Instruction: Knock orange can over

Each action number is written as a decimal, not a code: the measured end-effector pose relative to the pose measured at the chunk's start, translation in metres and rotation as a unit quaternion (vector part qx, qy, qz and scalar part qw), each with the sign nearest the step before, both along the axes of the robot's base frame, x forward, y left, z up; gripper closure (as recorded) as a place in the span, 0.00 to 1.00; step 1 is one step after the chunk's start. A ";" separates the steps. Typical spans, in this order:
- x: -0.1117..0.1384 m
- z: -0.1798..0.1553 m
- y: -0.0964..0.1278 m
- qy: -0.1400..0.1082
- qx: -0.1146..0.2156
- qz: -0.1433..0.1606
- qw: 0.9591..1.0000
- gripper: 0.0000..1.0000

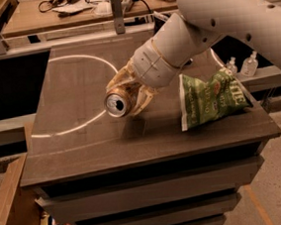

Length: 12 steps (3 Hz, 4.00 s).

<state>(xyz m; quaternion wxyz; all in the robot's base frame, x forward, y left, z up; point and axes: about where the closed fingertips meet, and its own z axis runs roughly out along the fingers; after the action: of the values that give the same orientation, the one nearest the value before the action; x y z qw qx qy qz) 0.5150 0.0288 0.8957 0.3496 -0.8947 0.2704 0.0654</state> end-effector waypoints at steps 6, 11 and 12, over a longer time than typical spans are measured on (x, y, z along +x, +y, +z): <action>-0.013 -0.020 0.013 0.008 -0.136 0.014 0.991 0.00; -0.007 -0.014 -0.023 0.051 -0.052 -0.100 0.992 0.00; -0.004 -0.009 -0.056 0.058 -0.033 -0.158 0.985 0.00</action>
Offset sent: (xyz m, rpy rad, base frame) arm -0.0073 0.0024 -0.0157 -0.2153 0.0284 0.0342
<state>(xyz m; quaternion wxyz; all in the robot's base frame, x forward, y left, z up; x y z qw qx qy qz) 0.5108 -0.0277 0.8871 0.3092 -0.8465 0.4301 0.0521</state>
